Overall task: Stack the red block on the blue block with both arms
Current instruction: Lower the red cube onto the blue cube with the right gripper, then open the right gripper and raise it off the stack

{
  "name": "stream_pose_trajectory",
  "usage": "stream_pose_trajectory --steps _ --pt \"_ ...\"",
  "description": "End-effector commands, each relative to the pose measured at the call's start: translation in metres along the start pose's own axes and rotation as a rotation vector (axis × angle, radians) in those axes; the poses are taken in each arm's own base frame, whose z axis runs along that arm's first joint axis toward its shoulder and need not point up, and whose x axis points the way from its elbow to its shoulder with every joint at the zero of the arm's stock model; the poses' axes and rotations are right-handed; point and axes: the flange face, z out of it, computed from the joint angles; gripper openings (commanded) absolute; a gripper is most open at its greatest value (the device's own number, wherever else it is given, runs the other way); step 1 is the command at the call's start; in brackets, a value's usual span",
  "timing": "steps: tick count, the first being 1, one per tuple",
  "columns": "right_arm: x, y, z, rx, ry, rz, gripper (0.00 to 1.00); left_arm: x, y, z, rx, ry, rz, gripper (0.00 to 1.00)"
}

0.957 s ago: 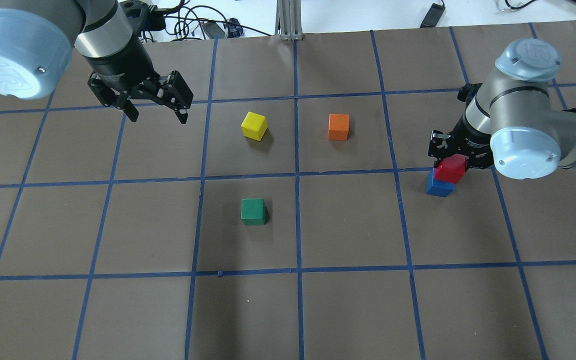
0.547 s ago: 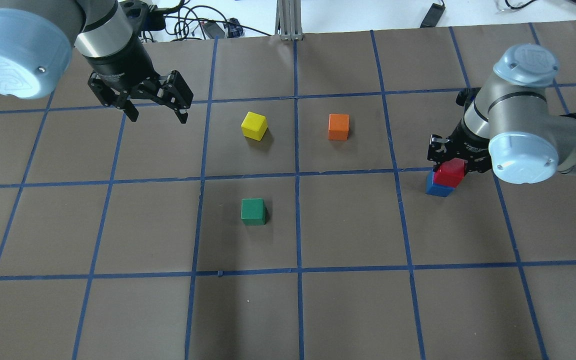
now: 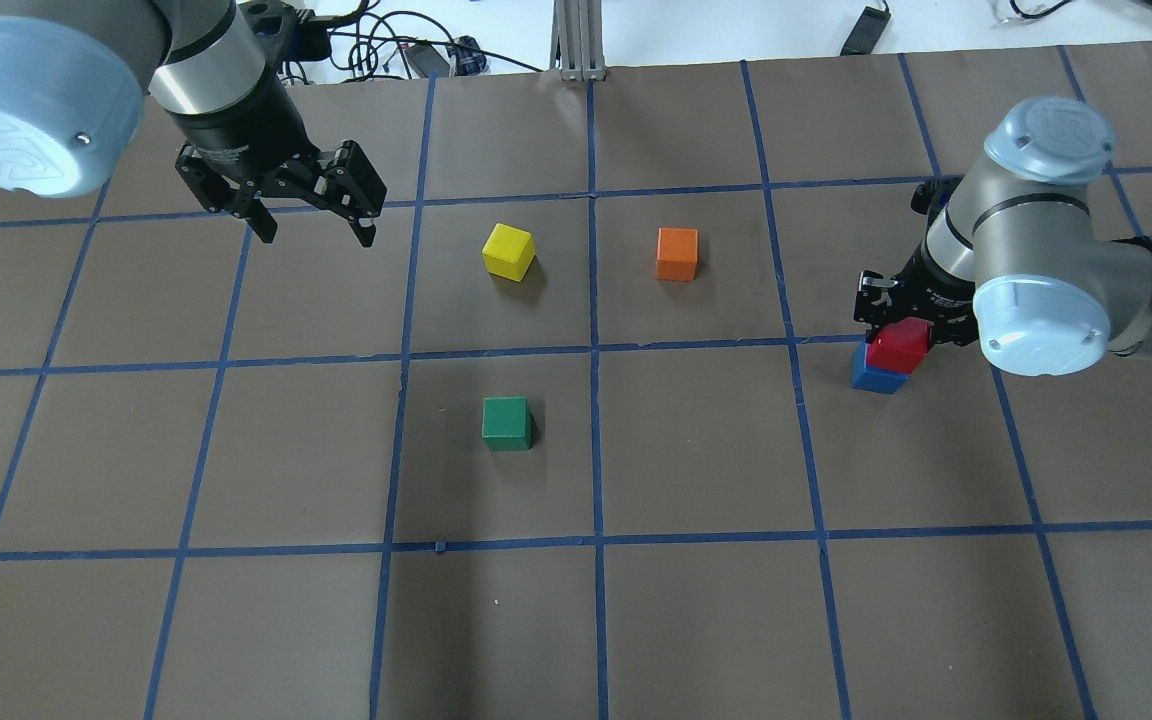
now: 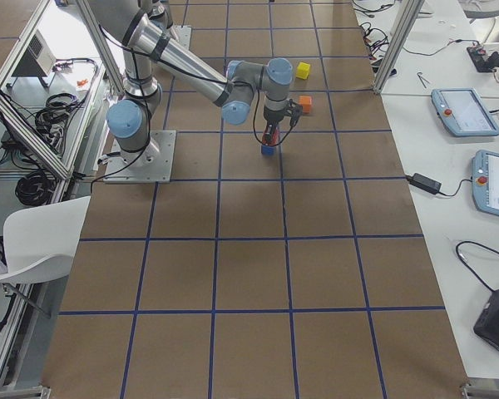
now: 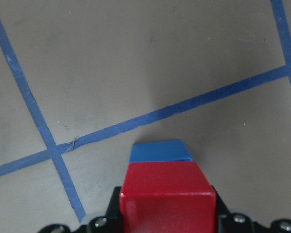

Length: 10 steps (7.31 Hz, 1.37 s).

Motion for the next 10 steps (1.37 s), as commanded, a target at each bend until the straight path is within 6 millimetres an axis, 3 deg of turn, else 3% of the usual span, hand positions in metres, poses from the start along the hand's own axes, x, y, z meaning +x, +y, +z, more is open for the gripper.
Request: stream_pose_trajectory --steps 1,2,3,5,6,7,9,10 --pt "0.000 0.001 0.004 -0.008 -0.002 0.003 0.29 0.000 0.000 -0.001 0.003 0.000 -0.001 1.00" --pt "0.000 0.001 0.004 -0.008 0.000 0.000 0.58 0.000 0.000 -0.001 0.003 0.000 -0.001 1.00" --pt "0.000 0.002 0.005 -0.010 0.000 -0.002 0.69 0.000 0.000 0.000 0.000 0.000 -0.001 1.00" --pt "0.000 0.001 0.003 0.000 0.002 -0.002 1.00 0.000 0.000 -0.001 0.001 0.000 -0.001 1.00" --pt "0.000 -0.002 -0.006 0.026 0.005 -0.002 1.00 0.000 0.000 -0.002 0.004 -0.001 -0.001 1.00" --pt "0.000 -0.009 -0.027 0.066 0.003 -0.002 1.00 0.000 -0.001 -0.003 0.006 -0.001 0.001 1.00" --pt "-0.010 -0.004 -0.112 0.051 0.006 -0.062 1.00 0.000 -0.001 -0.004 0.009 -0.004 -0.001 1.00" --pt "-0.035 0.008 -0.151 0.039 0.007 -0.110 1.00 0.000 -0.001 -0.005 0.011 -0.006 -0.001 1.00"
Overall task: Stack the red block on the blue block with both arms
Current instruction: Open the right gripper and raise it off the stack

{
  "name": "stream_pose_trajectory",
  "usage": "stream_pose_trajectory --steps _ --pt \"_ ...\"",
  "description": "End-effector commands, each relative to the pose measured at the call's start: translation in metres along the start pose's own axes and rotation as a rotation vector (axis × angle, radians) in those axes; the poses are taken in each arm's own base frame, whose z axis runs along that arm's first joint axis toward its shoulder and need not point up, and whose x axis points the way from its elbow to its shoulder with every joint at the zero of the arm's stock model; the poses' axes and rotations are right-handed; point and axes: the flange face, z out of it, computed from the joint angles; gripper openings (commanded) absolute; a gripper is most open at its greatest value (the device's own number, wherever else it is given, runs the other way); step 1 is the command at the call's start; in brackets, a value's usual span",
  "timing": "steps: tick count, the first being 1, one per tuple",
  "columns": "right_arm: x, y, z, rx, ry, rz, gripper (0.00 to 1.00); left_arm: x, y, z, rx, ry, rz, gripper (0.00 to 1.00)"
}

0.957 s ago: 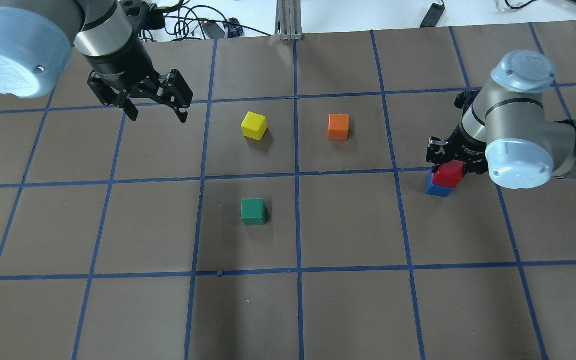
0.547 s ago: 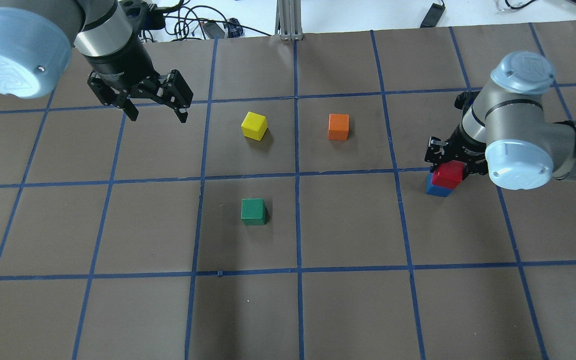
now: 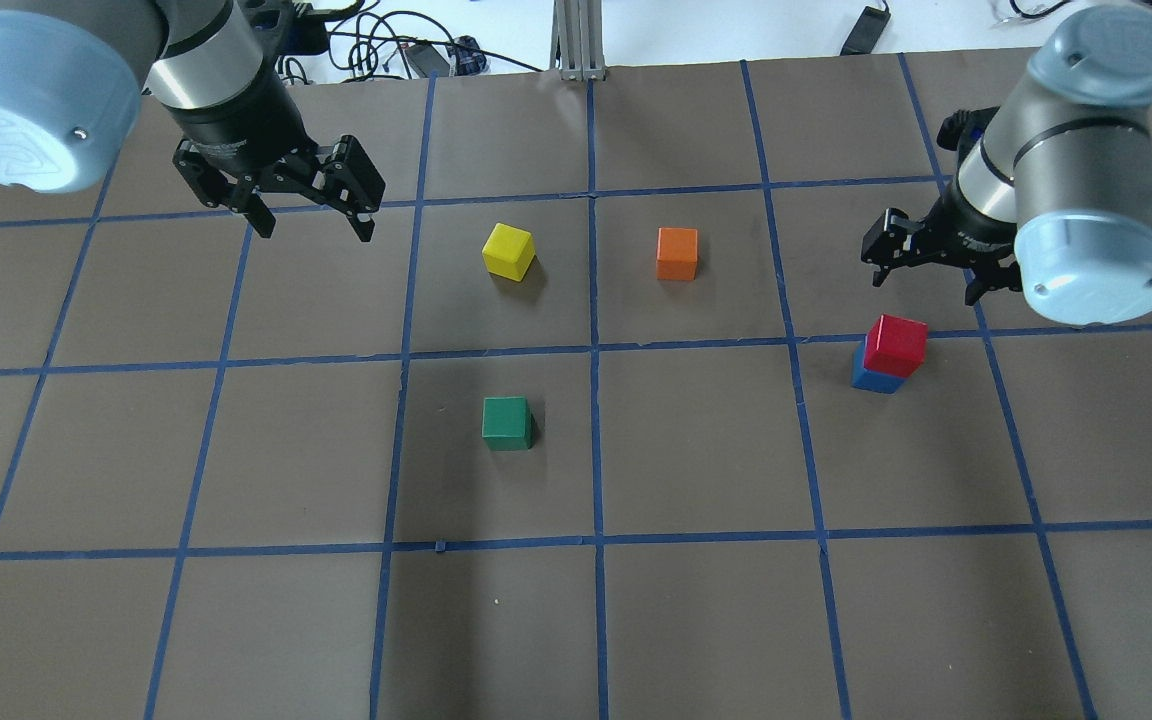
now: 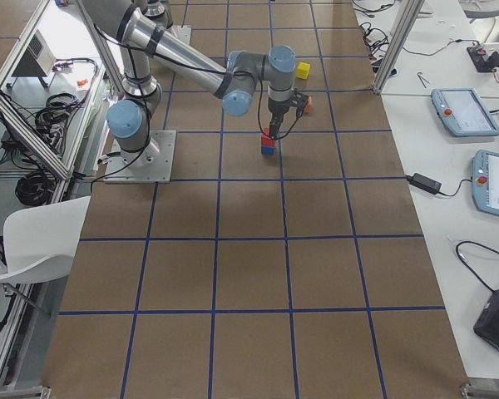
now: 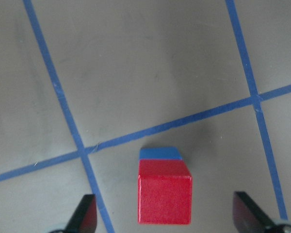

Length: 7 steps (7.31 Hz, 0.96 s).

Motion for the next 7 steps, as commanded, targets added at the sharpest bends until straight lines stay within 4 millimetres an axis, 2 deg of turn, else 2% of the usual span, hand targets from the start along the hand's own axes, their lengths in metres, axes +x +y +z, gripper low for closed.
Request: stream_pose_trajectory --steps 1,2,3,5,7 --pt "-0.049 0.021 -0.098 -0.012 -0.007 -0.096 1.00 0.000 0.001 -0.002 0.004 -0.002 0.000 1.00" --pt "-0.081 0.036 -0.128 0.017 -0.010 -0.162 1.00 0.000 0.001 -0.003 0.010 -0.001 -0.002 1.00" --pt "-0.109 0.051 -0.139 0.034 -0.014 -0.225 1.00 0.000 0.001 -0.003 0.011 -0.002 -0.002 1.00" --pt "-0.115 0.055 -0.134 0.024 -0.026 -0.233 1.00 0.000 0.002 -0.007 0.019 -0.006 -0.002 1.00" --pt "-0.111 0.053 -0.131 0.017 -0.005 -0.228 1.00 0.000 0.002 -0.014 0.053 -0.017 -0.010 1.00"
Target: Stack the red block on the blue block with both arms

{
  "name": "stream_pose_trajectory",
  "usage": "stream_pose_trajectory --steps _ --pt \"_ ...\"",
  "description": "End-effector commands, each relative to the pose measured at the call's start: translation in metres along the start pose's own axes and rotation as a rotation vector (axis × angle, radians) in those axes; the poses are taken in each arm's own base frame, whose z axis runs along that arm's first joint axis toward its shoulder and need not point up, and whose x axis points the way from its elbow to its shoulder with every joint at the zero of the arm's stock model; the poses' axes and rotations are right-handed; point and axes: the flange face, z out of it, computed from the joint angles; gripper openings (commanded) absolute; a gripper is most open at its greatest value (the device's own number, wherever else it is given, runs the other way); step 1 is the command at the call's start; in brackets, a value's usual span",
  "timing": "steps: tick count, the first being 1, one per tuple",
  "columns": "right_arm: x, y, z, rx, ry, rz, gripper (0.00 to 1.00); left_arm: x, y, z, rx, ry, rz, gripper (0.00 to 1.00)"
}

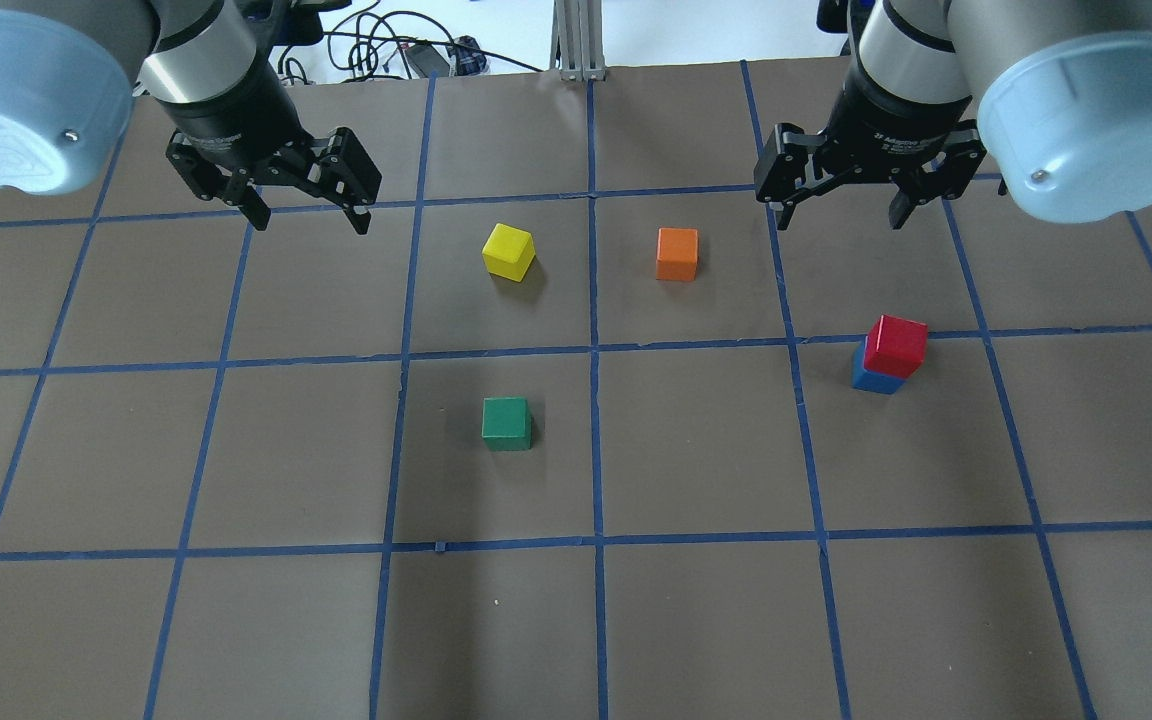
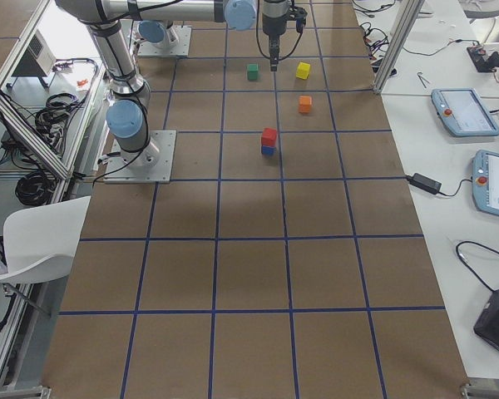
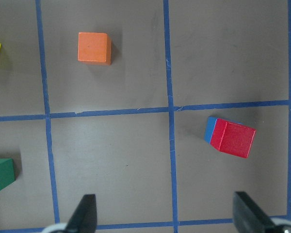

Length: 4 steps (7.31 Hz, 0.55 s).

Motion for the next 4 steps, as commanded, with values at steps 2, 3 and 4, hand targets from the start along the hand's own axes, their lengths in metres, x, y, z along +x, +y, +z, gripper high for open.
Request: stream_pose_trajectory --steps 2,3,4 --pt "0.000 0.001 0.001 -0.009 0.005 0.010 1.00 -0.001 -0.007 -0.010 0.026 -0.004 -0.011 1.00" --pt "0.000 0.001 0.001 -0.006 0.003 0.016 1.00 -0.001 -0.005 -0.012 0.028 -0.008 -0.005 1.00" --pt "0.000 0.001 0.002 -0.012 0.006 0.018 1.00 -0.002 -0.006 -0.016 0.036 -0.010 -0.007 1.00"
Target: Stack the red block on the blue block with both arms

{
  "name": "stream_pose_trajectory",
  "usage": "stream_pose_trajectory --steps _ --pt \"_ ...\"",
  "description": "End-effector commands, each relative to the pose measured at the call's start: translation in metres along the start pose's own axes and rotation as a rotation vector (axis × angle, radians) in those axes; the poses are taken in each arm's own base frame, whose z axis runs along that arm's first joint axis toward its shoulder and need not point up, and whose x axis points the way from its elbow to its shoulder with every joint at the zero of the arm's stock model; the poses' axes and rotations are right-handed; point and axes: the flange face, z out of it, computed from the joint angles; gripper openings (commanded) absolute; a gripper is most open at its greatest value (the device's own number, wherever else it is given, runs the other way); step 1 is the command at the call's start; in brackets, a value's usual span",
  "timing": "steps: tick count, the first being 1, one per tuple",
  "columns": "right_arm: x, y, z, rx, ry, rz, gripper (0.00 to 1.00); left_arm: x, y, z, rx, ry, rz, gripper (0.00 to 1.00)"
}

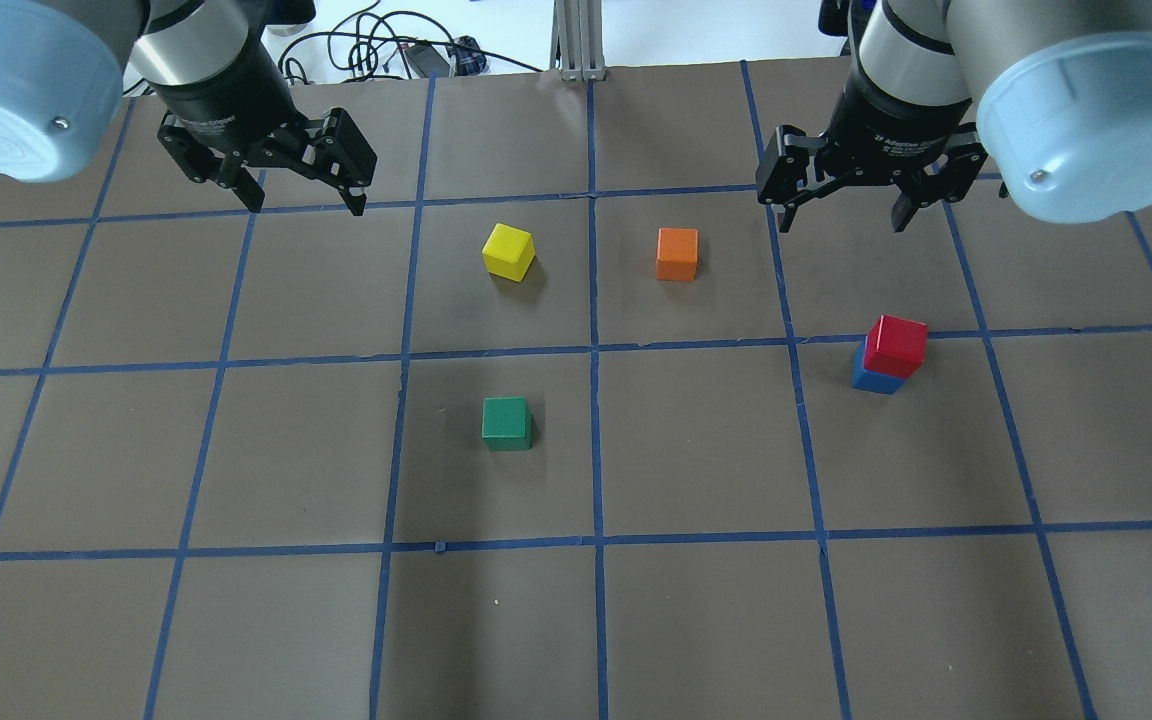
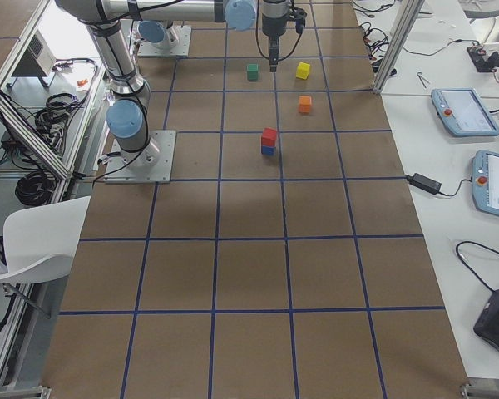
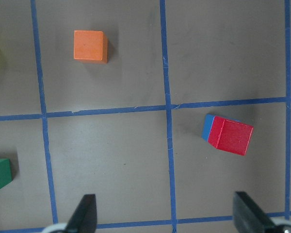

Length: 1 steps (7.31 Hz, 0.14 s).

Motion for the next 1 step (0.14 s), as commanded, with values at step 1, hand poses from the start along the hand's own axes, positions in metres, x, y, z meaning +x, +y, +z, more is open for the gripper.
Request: stream_pose_trajectory --steps 1 --pt "0.0000 0.0015 0.0032 -0.009 0.002 0.004 1.00 -0.0014 0.0001 -0.0007 0.001 -0.002 -0.001 1.00"
